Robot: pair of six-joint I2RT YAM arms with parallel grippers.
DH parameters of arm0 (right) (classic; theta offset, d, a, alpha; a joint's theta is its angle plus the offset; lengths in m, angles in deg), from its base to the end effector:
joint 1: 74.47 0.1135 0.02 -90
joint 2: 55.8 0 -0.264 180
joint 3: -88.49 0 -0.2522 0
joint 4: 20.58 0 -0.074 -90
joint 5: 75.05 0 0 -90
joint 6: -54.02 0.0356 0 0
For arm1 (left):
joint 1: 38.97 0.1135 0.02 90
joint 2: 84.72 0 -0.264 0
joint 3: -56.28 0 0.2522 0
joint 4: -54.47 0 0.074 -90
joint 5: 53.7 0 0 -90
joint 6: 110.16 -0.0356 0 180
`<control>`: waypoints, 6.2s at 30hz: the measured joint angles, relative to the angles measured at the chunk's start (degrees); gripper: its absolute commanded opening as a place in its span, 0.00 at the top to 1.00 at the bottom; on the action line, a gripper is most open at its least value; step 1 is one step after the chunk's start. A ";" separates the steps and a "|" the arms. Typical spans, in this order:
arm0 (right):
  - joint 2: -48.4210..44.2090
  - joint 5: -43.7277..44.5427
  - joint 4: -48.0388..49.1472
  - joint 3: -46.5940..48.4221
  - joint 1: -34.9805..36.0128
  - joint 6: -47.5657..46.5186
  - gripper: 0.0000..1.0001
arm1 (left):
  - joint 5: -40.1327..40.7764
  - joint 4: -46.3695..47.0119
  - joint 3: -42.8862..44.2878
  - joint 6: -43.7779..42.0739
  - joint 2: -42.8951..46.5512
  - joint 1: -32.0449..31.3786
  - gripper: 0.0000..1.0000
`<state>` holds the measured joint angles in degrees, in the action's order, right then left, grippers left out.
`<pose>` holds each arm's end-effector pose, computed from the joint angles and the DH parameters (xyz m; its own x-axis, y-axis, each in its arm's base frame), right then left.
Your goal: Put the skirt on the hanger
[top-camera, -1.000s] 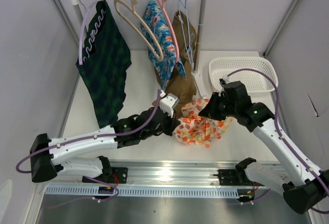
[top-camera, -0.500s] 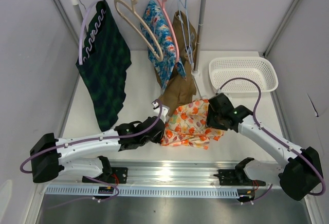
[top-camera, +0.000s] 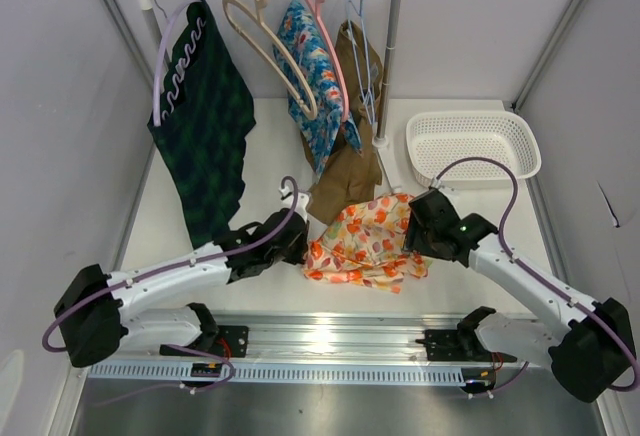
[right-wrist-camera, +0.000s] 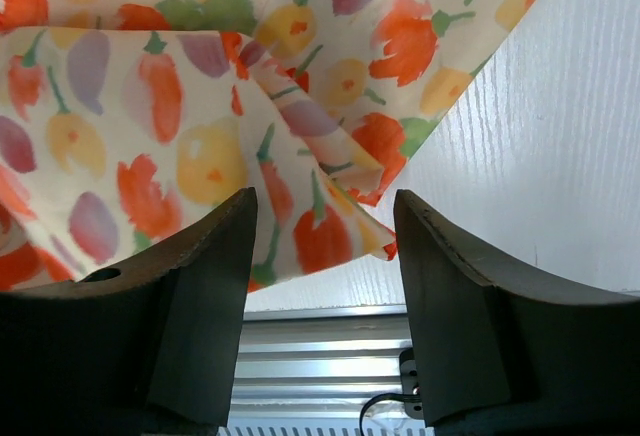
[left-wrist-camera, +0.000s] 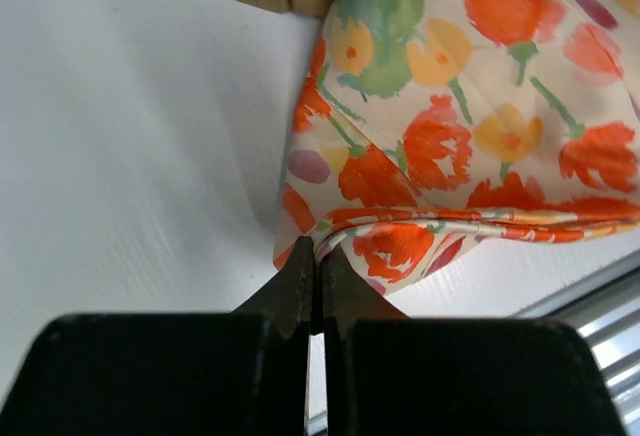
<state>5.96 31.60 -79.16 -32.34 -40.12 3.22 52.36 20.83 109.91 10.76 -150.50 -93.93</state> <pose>0.1702 0.1040 0.2400 -0.8301 0.1661 -0.5323 0.1266 0.9858 0.1103 0.1422 -0.1857 0.2236 -0.7004 0.1388 -0.7001 0.3685 0.9104 -0.1882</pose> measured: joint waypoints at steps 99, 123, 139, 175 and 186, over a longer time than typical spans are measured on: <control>18.27 -27.74 -3.74 50.25 -22.43 -10.75 1.00 | -2.01 -6.88 38.97 -15.50 -1.55 21.14 1.00; -10.45 -32.92 -2.58 3.80 -21.90 -1.86 1.00 | -17.49 -6.95 1.44 1.49 18.40 20.28 1.00; 19.96 -36.33 1.42 50.73 -29.07 -8.00 1.00 | -22.77 8.72 28.68 -9.99 2.34 29.00 1.00; -13.40 -27.98 -3.17 -9.33 -13.60 3.30 1.00 | -26.10 -8.81 -13.35 13.62 24.74 18.23 0.63; -17.70 -26.51 -10.69 -7.28 -13.84 3.23 1.00 | -23.78 -16.83 -10.05 14.58 30.64 16.22 0.41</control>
<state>-11.75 5.09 -89.85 -39.62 -53.95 6.45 28.57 4.00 99.86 25.34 -119.85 -77.71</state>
